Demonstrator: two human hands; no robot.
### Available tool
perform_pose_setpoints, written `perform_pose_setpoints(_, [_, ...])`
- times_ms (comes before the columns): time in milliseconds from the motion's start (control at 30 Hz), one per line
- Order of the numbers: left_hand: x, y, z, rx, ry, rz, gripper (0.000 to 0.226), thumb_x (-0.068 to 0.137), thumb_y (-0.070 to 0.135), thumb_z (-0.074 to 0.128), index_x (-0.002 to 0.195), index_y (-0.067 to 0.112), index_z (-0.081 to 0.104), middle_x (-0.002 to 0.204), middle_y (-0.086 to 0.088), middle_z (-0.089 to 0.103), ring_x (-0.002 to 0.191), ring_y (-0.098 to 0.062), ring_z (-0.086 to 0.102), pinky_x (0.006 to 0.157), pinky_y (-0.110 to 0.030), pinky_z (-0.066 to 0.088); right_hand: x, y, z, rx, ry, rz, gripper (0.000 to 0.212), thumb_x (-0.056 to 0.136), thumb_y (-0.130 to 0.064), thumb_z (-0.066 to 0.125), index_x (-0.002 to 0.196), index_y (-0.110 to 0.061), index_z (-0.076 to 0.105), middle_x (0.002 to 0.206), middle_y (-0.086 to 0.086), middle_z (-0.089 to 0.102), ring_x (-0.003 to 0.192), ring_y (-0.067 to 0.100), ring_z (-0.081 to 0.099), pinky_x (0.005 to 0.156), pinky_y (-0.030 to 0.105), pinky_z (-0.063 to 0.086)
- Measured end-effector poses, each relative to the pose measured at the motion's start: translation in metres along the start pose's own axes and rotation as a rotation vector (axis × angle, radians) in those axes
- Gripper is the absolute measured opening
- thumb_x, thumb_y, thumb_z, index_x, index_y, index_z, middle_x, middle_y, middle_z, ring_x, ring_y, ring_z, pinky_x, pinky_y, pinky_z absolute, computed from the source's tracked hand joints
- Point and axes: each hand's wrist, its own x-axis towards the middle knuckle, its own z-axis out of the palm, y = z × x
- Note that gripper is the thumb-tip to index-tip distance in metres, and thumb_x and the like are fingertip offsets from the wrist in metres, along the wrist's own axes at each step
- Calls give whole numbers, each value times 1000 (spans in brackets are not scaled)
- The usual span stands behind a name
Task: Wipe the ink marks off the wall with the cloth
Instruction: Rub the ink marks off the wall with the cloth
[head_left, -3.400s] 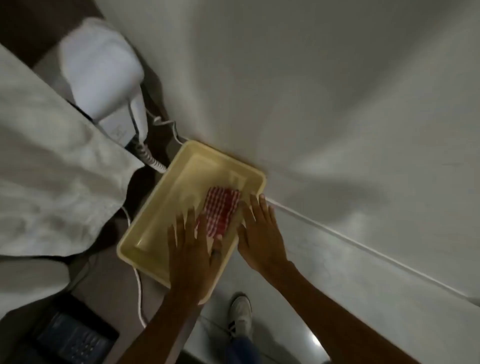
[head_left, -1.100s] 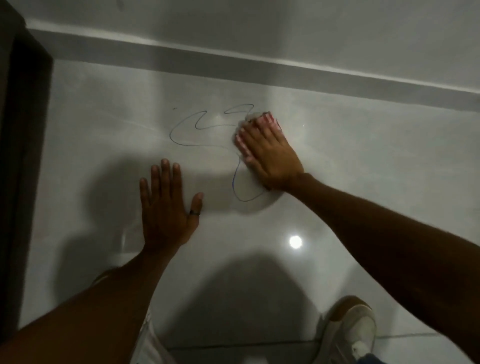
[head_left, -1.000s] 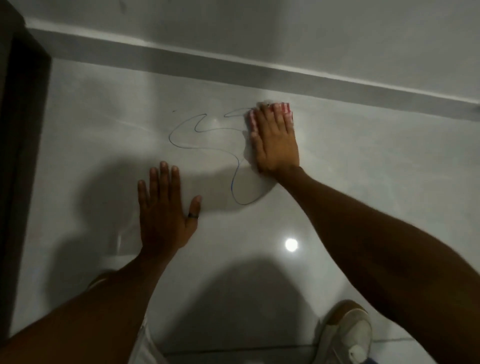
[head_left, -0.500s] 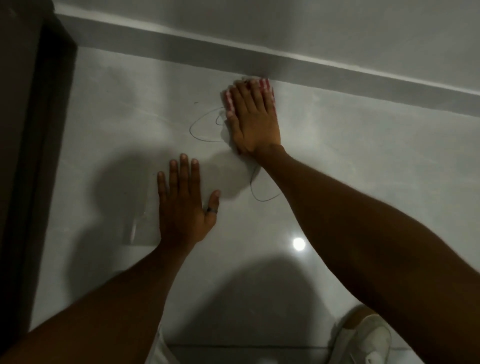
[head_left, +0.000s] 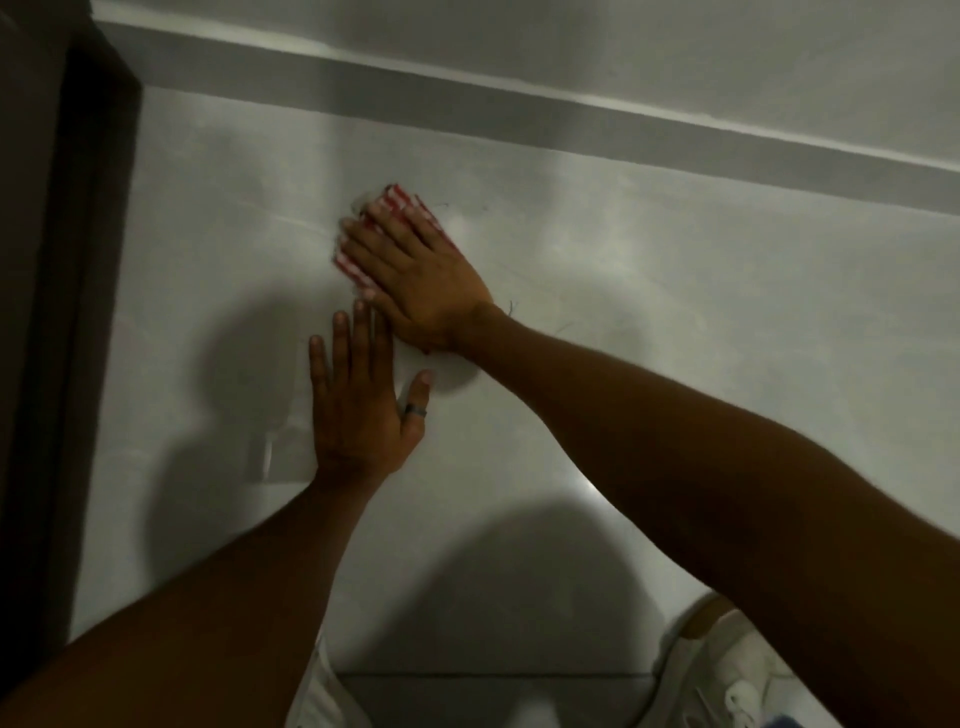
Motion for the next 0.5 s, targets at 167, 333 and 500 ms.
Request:
perform_pose_setpoints(167, [-2,-1,2,6,21,5,85,108,61,34,170,5,25,178,-21,23,165,-41,23,134,-63,19,-25,25,1,-28,-40,-78,59,114,-45,23,170,-26,18,179,2,18,168,28,9,138,52,5])
perform_pose_setpoints(333, [-1,1,0,-7,15,5,85,107,59,36,171,4,22,179,-21,20,166,-41,20,135,-62,16,-30,93,-16,12,41,413,63,111,-52,11,170,-29,12,180,4,11,168,30,1,137,57,1])
perform_pose_setpoints(500, [-1,3,0,-7,16,0,85,106,58,40,170,4,24,179,-21,21,166,-42,21,134,-64,17,-33,49,-8,-25,26,87,60,113,-50,16,168,-30,6,180,5,13,167,26,-2,137,54,-1])
